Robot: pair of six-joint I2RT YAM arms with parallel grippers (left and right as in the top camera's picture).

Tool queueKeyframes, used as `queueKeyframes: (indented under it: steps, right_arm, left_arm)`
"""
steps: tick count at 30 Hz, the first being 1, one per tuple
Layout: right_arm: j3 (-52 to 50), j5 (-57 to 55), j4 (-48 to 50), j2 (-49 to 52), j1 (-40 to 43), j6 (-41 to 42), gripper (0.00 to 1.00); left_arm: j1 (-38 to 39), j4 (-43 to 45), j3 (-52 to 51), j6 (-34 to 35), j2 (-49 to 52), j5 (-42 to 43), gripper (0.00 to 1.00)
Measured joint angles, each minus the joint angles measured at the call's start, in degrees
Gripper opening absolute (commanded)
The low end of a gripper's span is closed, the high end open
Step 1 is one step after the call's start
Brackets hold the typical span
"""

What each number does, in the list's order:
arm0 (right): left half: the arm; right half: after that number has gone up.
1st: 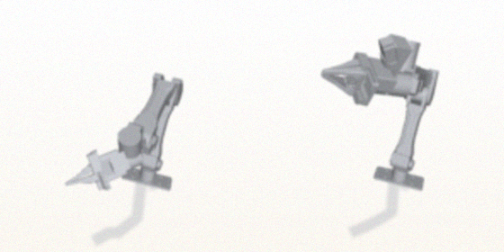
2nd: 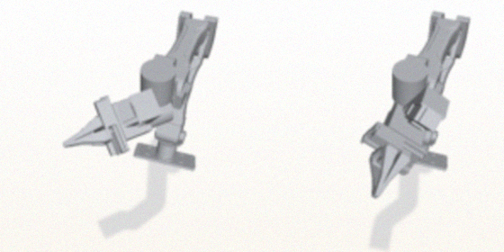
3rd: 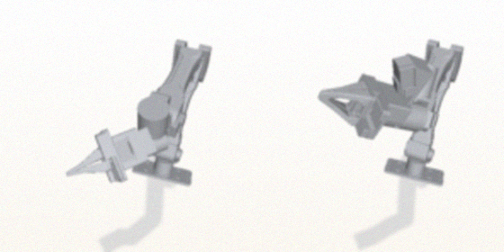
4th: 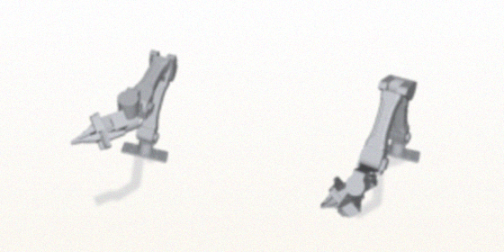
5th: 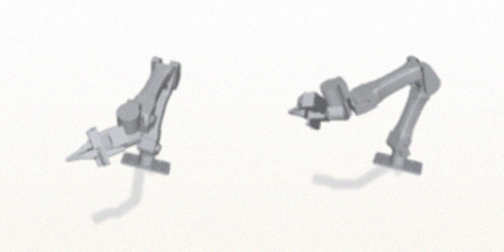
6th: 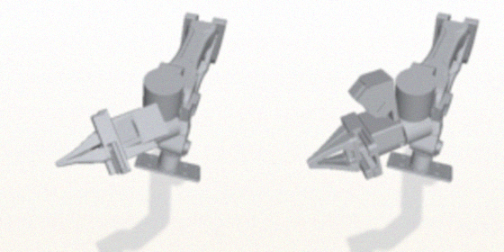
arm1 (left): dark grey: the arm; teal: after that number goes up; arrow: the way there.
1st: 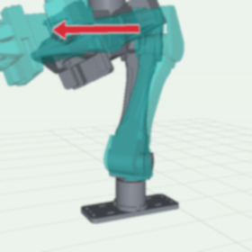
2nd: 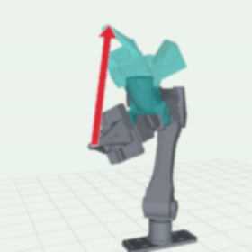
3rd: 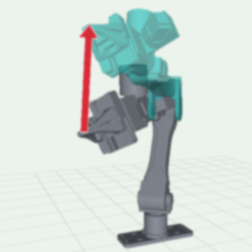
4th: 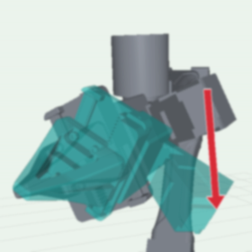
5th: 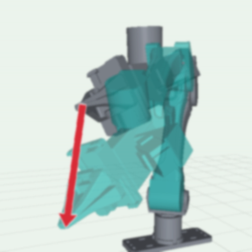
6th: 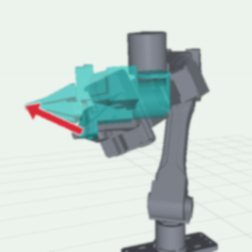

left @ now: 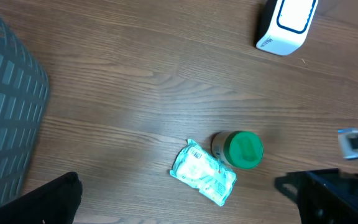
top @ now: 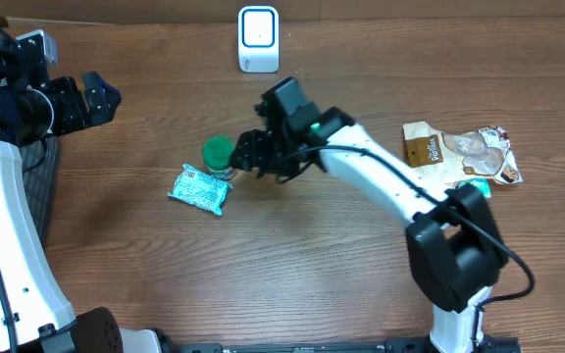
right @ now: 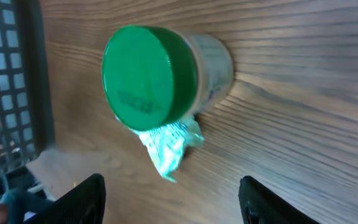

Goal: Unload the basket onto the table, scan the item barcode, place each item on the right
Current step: 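Move the right gripper to the pale green packet and grasp it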

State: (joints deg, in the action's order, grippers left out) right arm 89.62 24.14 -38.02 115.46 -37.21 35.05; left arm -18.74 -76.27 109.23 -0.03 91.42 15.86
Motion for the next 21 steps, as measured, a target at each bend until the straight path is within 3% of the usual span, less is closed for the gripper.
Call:
queueKeyframes:
  steps: [9, 16, 18, 21]
  right_arm:
    - [0.0, -6.6, 6.4, 6.8, -8.3, 8.5, 0.58]
    - [0.0, -8.8, 8.0, 10.0, -9.6, 11.5, 0.52]
    - [0.0, -9.2, 8.4, 10.3, -9.6, 11.8, 0.42]
    - [0.0, -9.6, 8.6, 11.0, -9.6, 12.4, 0.18]
  left_arm:
    - [0.0, 0.0, 0.0, 0.0, 0.0, 0.0, 1.0]
    - [0.0, 0.0, 0.0, 0.0, 0.0, 0.0, 1.0]
    - [0.0, 0.0, 0.0, 0.0, 0.0, 0.0, 1.0]
    - [0.0, 0.0, 0.0, 0.0, 0.0, 0.0, 0.99]
